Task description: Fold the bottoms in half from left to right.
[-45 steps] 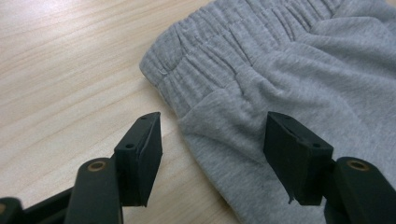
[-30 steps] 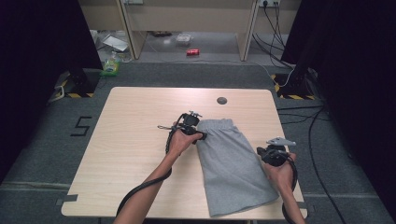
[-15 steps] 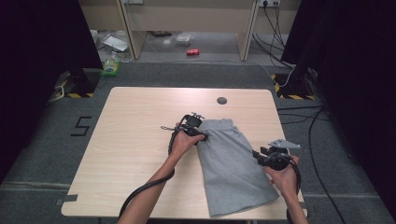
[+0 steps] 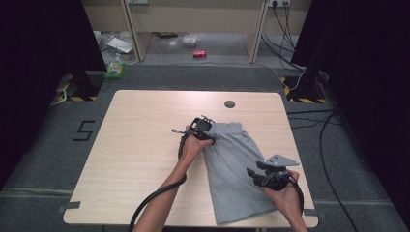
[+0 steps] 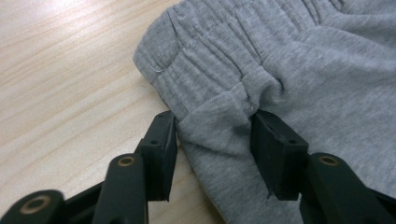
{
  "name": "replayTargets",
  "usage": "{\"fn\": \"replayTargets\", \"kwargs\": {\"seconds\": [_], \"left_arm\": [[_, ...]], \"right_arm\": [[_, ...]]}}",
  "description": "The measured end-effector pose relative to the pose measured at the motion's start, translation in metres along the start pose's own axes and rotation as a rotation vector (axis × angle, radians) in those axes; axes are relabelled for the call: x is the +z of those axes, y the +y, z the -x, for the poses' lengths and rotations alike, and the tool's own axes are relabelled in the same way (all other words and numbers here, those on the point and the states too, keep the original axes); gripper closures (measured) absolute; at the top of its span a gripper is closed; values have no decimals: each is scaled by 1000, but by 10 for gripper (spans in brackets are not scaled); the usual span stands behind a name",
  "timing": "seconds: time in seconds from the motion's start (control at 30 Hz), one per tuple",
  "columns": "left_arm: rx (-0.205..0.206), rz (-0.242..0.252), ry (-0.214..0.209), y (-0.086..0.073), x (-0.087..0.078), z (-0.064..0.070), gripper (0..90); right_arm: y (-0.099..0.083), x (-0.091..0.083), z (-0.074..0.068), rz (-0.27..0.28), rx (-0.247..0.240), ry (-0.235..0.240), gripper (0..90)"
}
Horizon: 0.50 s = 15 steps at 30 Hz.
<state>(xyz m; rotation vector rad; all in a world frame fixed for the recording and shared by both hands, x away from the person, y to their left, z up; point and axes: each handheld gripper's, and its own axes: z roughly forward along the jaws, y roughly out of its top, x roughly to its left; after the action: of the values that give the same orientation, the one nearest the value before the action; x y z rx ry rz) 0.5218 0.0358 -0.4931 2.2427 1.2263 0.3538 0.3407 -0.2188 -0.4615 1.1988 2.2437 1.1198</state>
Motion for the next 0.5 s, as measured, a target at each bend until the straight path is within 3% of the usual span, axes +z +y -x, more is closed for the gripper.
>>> {"fn": "replayTargets", "kwargs": {"seconds": [0.5], "left_arm": [[7,-15,-5,3,0,-1,591]], "right_arm": [[-24,-1,-67,-58,-84,149,467]]}}
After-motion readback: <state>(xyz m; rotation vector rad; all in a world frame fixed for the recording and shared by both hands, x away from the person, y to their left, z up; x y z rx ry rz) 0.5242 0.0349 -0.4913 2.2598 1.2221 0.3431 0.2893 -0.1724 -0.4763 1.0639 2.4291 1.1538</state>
